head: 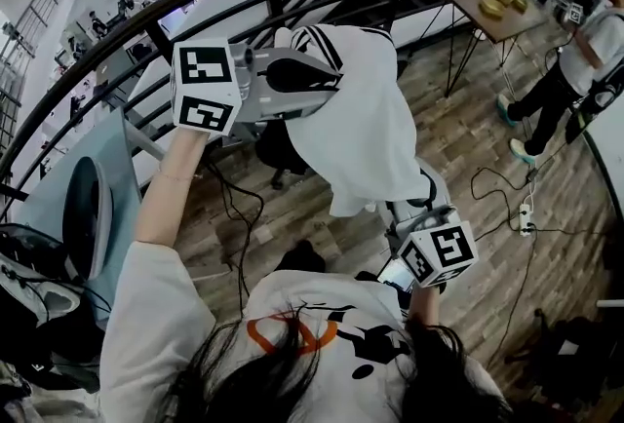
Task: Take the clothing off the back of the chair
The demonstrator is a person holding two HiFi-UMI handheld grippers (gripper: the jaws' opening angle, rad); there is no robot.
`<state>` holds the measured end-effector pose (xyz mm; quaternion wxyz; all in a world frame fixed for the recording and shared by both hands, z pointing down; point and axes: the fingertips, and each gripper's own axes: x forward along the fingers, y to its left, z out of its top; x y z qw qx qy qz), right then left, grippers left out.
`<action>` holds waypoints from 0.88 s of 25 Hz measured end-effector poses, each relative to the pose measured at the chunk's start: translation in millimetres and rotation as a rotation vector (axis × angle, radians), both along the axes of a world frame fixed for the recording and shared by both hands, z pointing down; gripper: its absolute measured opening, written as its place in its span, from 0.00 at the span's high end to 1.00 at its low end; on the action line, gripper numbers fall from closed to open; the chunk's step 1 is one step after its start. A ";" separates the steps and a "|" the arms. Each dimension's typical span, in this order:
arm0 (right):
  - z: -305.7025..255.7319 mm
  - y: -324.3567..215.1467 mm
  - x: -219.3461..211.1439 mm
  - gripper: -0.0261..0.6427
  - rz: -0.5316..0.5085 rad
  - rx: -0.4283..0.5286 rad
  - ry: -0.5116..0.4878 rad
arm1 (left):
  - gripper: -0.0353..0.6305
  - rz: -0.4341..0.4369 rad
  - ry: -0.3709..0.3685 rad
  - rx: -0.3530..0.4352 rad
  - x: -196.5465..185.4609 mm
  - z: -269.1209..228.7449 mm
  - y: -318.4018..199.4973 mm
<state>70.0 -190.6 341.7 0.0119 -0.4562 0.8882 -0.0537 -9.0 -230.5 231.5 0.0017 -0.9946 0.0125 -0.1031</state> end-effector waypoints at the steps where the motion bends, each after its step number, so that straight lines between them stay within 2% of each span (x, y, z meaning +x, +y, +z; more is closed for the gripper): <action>1: -0.7 1.5 7.6 0.79 -0.004 0.001 0.001 | 0.86 -0.005 0.005 -0.005 6.8 -0.2 4.5; 7: -2.3 7.5 36.1 0.79 -0.052 0.016 -0.004 | 0.86 -0.054 0.016 -0.013 33.2 4.5 32.9; 13: 1.2 18.6 31.6 0.79 -0.134 0.012 -0.018 | 0.86 -0.125 0.043 -0.030 33.4 10.1 63.7; 17: 6.2 30.1 35.3 0.79 -0.175 -0.004 -0.034 | 0.86 -0.150 0.080 -0.037 44.4 10.2 80.5; 22: 7.2 41.1 48.0 0.79 -0.211 -0.014 -0.040 | 0.86 -0.166 0.164 -0.057 70.4 6.6 95.7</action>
